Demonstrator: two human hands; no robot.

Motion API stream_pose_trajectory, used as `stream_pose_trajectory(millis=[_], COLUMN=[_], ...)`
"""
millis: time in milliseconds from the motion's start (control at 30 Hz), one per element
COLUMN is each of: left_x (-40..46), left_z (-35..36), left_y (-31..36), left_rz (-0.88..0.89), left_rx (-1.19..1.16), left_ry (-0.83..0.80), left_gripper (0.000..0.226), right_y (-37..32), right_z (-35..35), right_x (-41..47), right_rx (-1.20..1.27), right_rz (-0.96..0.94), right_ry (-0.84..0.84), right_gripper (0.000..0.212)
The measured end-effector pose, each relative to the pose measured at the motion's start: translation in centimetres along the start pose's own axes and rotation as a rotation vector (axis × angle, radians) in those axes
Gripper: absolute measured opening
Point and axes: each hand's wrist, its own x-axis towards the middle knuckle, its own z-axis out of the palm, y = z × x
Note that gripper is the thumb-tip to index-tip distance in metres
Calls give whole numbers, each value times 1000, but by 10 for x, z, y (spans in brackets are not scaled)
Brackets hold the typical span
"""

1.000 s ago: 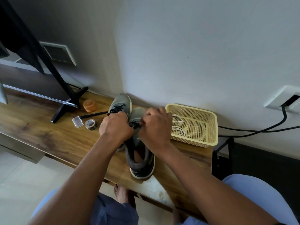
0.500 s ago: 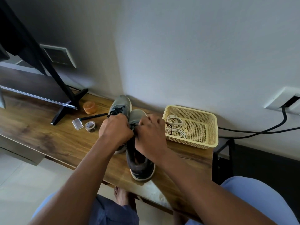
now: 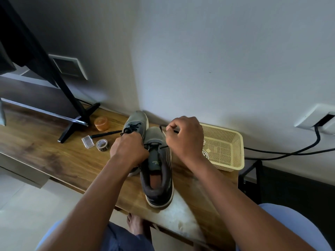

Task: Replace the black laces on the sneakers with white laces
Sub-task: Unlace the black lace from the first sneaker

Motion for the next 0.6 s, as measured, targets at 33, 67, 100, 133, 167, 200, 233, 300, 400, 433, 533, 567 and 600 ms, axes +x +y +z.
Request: stream_pose_trajectory(millis=[33,67,100,133,167,200,233,300,400,433,533,567,600], left_x=[1,2,3,4,5,5,6,6,7,7,5,4,3], left_z=[-1,-2,-3,-4,-5,-4,-4,-1,2,4,11,13,14], left_y=[0,0,0,0,1,2,3,8,19,22,28,28,30], left_rz=[1,2,3,8,18,37,66,125,182,190,171,163,155], left_rx=[-1,-1,-2,-11,-31,-57,-81,-94,-58,-50,-55,-63,-70], left_ry=[3,14,34,59,81,95,102,108,122,121,114,121,131], left_gripper=[13,15,15,14,12,10,10,20,29,31,28,26,24], right_y=[0,0,0,-1,-1,0,1,2,-1,-1,4,6,7], right_z=[-1,-2,-4,-7,-11,-16,-22,-34,-46,-47,-50,-50,-50], right_x=[0,1,2,5,8,11,14,17,11,7,-6,-8,-10], right_rx=[28,59,85,108,125,124,99,-31,-245,-276,-296,-282,-268], right_rz=[-4,5,32,66,94,107,103,78,105,124,144,141,128], right_ry=[-50,-103,-160,-223,-296,-383,-485,-722,-1052,-1138,-1238,-1221,-1185], right_gripper=[15,15,15,16,17,19,22,26,19,17,15,17,21])
